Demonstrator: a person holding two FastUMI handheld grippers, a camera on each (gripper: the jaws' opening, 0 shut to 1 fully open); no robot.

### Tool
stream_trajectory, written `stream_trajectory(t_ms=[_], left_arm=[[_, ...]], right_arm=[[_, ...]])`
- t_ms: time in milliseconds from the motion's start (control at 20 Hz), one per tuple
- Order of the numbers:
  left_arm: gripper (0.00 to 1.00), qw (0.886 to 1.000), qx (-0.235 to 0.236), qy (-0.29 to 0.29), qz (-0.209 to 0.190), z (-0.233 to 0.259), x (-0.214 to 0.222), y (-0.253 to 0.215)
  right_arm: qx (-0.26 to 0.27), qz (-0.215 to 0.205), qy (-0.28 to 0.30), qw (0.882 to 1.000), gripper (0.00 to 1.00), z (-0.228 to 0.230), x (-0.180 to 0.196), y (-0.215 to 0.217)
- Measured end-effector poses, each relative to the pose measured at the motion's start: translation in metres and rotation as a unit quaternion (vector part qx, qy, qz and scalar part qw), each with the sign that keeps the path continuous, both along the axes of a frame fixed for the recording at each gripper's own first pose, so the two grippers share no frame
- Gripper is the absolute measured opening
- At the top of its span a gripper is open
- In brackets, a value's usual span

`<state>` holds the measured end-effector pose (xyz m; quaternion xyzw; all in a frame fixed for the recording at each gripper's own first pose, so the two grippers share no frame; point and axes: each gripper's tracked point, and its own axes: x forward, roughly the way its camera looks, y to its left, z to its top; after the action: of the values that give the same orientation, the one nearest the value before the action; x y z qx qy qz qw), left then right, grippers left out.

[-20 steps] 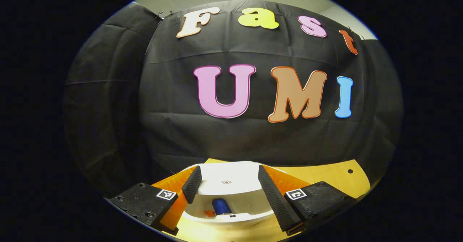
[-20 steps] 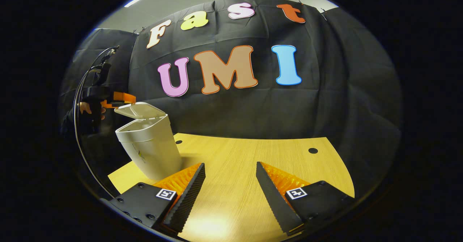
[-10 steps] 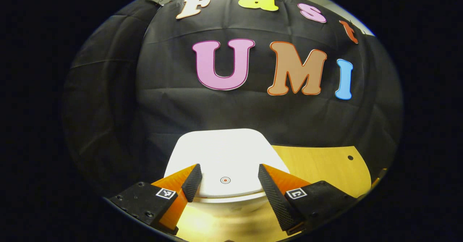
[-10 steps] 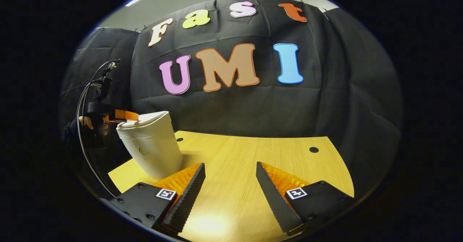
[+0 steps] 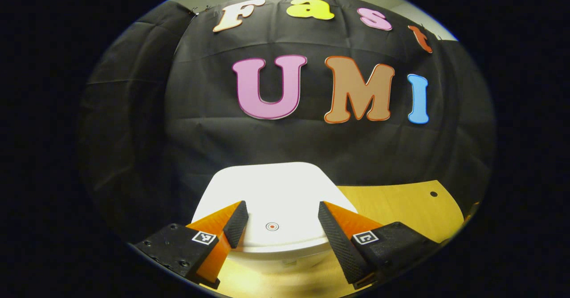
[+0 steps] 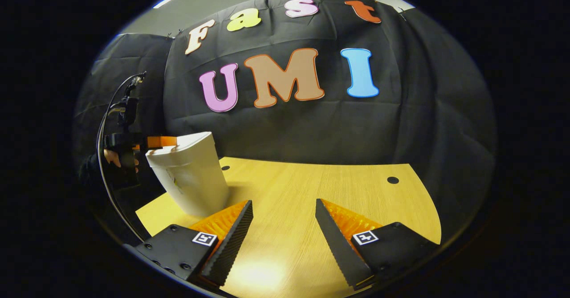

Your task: Press the lid of the desktop garbage bin to open it, pick up the crumpled paper on the desktop and throw it into the bin, then pick up the pop can on the desktop and drop it into the bin, and finally close the garbage bin lid.

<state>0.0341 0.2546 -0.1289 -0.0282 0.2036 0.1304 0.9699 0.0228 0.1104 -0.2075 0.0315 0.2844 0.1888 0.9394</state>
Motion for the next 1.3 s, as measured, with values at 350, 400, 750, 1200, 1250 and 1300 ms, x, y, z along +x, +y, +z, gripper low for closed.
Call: stream_trajectory(t_ms=[350,400,750,1200,1250,1300], left_arm=[[0.93,0.989,0.027,-0.127,-0.072,0.07,0.001,-0.079],[0.93,0.987,0.038,-0.135,-0.08,0.075,-0.002,-0.088],[0.92,0.974,0.014,-0.19,-0.125,0.091,-0.041,-0.157],[0.93,0.964,0.008,-0.213,-0.158,0.102,-0.068,-0.208],[0.92,0.963,0.01,-0.215,-0.161,0.105,-0.067,-0.208],[0.92,0.962,0.01,-0.217,-0.163,0.107,-0.066,-0.208]], right_arm=[[0.013,-0.058,-0.077,0.995,0.94,0.058,0.012,-0.032],[0.014,-0.066,-0.085,0.994,0.94,0.066,0.013,-0.037],[0.024,-0.082,-0.124,0.989,0.94,0.085,-0.008,-0.04],[0.029,-0.116,-0.177,0.977,0.94,0.115,-0.019,-0.048],[0.028,-0.12,-0.179,0.976,0.94,0.117,-0.019,-0.05],[0.026,-0.123,-0.183,0.975,0.94,0.119,-0.018,-0.052]])
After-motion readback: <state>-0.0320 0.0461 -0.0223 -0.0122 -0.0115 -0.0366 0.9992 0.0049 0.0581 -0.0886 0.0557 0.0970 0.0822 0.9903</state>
